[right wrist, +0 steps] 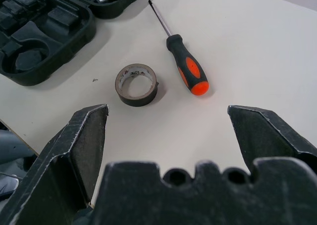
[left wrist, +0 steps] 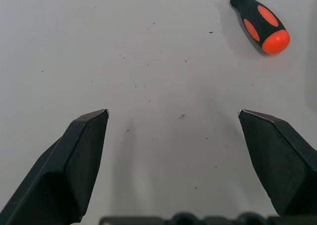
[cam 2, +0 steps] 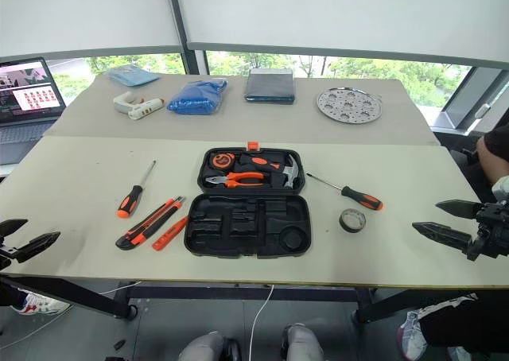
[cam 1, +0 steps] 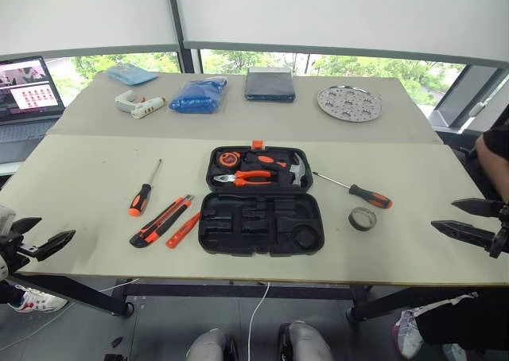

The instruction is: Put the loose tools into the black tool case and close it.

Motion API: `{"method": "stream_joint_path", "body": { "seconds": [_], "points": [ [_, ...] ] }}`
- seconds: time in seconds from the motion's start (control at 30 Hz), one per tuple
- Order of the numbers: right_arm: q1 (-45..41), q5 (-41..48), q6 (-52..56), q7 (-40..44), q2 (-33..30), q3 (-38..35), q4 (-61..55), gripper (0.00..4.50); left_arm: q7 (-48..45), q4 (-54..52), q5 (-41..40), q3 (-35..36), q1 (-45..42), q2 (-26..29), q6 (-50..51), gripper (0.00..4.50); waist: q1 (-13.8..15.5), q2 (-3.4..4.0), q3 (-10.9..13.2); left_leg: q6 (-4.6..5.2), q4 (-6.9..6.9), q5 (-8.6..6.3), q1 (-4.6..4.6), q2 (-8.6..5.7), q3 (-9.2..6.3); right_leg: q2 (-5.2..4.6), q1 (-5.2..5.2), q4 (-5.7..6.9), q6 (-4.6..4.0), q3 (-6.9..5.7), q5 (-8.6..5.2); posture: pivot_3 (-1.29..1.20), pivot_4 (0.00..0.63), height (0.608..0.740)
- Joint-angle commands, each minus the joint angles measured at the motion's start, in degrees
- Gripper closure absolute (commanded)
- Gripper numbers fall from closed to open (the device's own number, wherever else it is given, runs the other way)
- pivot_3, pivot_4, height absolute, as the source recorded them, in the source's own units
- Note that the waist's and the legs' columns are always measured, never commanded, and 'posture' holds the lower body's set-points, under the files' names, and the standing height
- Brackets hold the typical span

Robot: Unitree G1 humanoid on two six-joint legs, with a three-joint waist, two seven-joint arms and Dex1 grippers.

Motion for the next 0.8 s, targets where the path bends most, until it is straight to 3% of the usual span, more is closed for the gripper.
{"method": "stream_joint_path", "body": {
  "seconds": [0.03, 0.2, 0.43, 0.6, 0.8],
  "points": [
    [-0.73, 0.65, 0.9, -0.1, -0.49, -1.51, -1.76, 0.02, 2.03, -1.91, -1.12, 1.89, -1.05, 0.17, 1.83, 0.0, -0.03, 0.0, 0.0, 0.0, 0.0, 0.0, 0.0, 0.0, 0.0, 0.0, 0.0, 0.0, 0.0, 0.0, 0.0, 0.0, 0.15, 0.718],
    [-5.45, 6.82, 7.29, -2.83, -0.46, -2.78, -8.87, 0.02, 9.68, -9.83, -4.6, -1.49, -7.87, 0.22, 18.2, 0.0, 0.03, 0.0, 0.0, -0.02, 0.06, 0.01, 0.0, 0.0, -0.01, 0.0, 0.02, 0.07, 0.04, 0.02, 0.04, 0.0, 0.15, 0.718],
    [-15.79, 14.97, 14.07, -6.08, 0.53, 5.14, -22.85, 0.02, 23.44, -14.46, -5.65, -10.67, -24.37, -3.4, 40.99, 0.0, 0.29, -0.01, 0.01, -0.1, 0.09, 0.08, 0.1, -0.02, 0.0, 0.38, 0.22, 0.07, 0.11, 0.11, 0.18, 0.0, 0.15, 0.718],
    [-22.42, 18.07, 14.71, -8.32, 3.26, 11.83, -29.42, 0.02, 24.56, -10.75, -2.93, -19.48, -31.7, -4.2, 44.34, 0.0, -0.06, -0.11, 0.06, -0.14, 0.11, 0.12, 0.1, -0.06, 0.06, 0.76, 0.22, 0.09, -0.09, 0.0, 0.28, 0.0, 0.15, 0.718],
    [-28.15, 17.08, 12.83, -8.61, 6.88, 19.1, -33.41, 0.02, 23.79, 3.4, 2.37, -29.22, -42.11, -7.84, 41.98, 0.0, 0.03, -0.15, 0.09, -0.16, 0.19, 0.14, 0.14, -0.07, 0.16, 0.8, 0.24, 0.12, 0.01, -0.1, 0.23, 0.0, 0.15, 0.718]
  ]
}}
